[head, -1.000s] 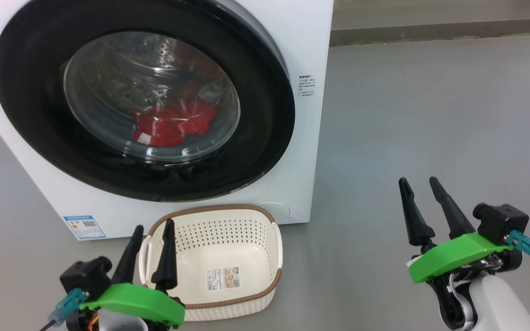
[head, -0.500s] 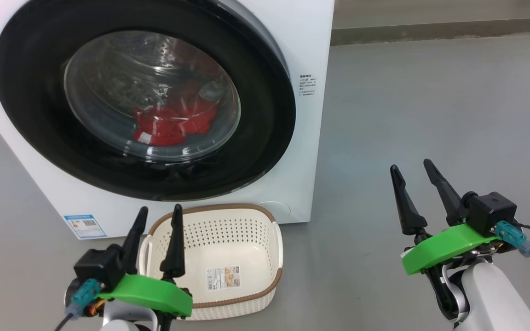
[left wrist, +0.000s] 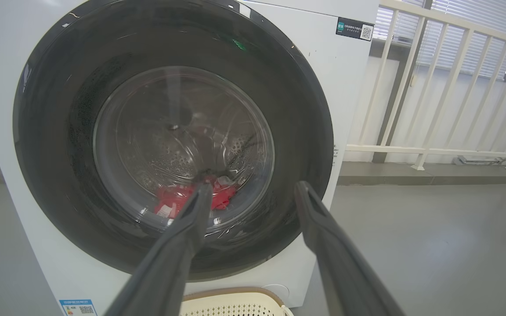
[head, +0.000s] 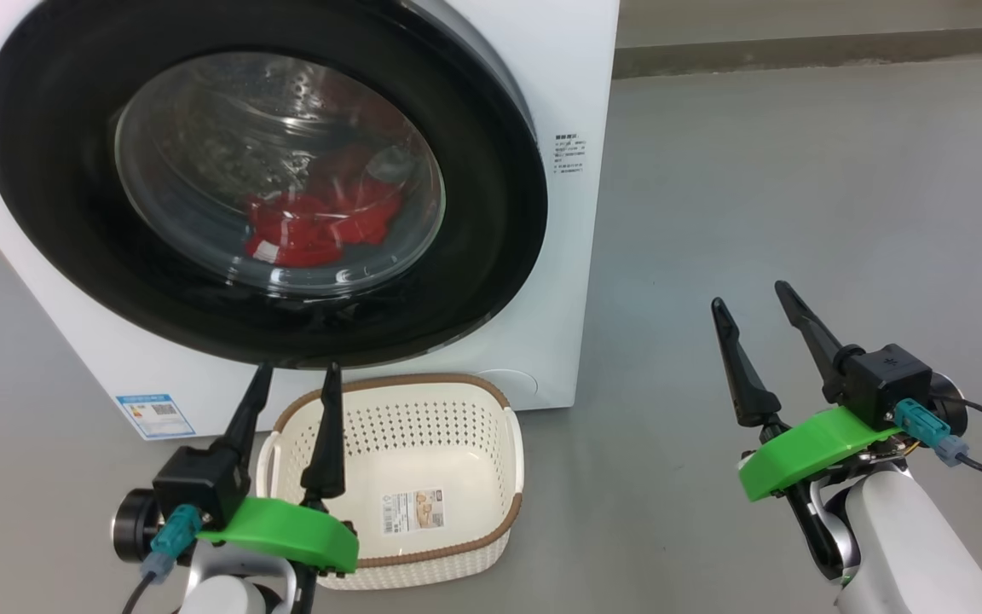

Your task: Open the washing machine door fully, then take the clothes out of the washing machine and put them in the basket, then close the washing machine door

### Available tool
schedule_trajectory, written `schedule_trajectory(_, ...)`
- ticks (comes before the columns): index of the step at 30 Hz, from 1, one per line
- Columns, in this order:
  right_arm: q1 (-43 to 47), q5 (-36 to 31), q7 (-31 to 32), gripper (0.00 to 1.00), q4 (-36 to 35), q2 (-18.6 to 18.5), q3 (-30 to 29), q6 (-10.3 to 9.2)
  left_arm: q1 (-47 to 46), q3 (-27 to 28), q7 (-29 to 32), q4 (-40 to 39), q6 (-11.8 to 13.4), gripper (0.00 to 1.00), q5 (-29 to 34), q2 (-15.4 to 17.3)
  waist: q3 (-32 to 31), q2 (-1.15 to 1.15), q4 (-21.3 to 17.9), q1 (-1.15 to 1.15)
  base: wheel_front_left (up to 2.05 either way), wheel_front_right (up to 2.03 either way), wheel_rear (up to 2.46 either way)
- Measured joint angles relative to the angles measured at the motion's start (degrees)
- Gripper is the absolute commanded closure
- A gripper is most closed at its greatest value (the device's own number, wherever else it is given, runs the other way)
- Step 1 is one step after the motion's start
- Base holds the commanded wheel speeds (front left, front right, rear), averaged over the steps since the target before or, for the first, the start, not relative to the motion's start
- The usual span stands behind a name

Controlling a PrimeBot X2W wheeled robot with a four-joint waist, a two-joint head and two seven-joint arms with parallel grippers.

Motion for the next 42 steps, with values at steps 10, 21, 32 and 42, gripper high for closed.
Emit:
schedule_trajectory(10, -0.87, -0.09, 0.00, 0.00, 1.16, -0.02, 0.31, 0.00, 0.00, 0.03, 0.00, -0.48, -0.02, 0.00, -0.01, 0.00, 1.02, 0.00, -0.18, 0.00, 0.00, 0.00, 0.00)
schedule_trajectory(21, -2.00, -1.54, 0.00, 0.02, 0.57, -0.04, -1.12, 0.00, -0.04, -1.47, 0.00, -3.94, 0.58, 0.00, -0.66, 0.03, 3.28, 0.00, 0.62, 0.00, 0.00, 0.00, 0.00)
schedule_trajectory(32, -7.56, -1.79, -0.01, 1.00, -0.58, -0.15, -2.96, 0.00, -3.22, -6.11, -0.18, -11.18, 3.02, 0.00, -1.14, 0.15, 9.92, 0.00, 2.23, 0.00, 0.00, 0.00, 0.00)
schedule_trajectory(42, -15.81, 7.77, -0.01, 1.00, -1.07, -0.30, -3.02, 0.00, -6.81, -8.76, -0.25, -18.22, 5.41, 0.00, -1.21, 0.16, 17.98, 0.00, 3.94, 0.00, 0.00, 0.00, 0.00)
